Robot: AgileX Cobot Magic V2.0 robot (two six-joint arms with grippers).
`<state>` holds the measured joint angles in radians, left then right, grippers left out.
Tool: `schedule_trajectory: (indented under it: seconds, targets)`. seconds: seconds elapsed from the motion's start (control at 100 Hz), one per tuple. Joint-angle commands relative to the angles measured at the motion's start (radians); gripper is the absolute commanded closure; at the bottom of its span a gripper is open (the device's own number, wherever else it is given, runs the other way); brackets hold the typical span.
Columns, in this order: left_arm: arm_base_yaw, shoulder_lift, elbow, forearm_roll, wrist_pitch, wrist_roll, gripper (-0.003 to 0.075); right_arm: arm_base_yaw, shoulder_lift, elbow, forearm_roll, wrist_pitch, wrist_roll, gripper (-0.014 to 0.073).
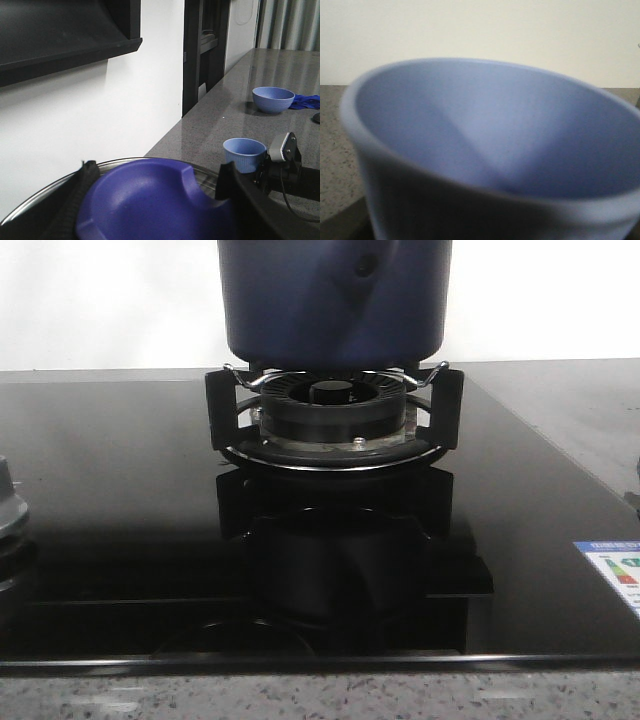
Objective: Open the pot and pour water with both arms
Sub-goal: 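Lift the cup with the right gripper and carry it toward the pot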
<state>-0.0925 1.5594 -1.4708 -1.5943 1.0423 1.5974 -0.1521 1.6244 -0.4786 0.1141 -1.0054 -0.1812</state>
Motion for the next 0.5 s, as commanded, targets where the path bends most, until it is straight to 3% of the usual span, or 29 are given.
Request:
schedule_trajectory:
  seconds: [0.0, 0.49]
  targets:
    - [0.000, -0.051, -0.041, -0.105, 0.018, -0.006, 0.0468, -0.003, -0.029, -0.022, -0.004, -0.073, -0.008, 0.0309]
    - [0.000, -0.051, -0.041, -0.105, 0.020, -0.006, 0.0468, -0.003, -0.157, 0.003, -0.083, -0.039, -0.008, 0.0314]
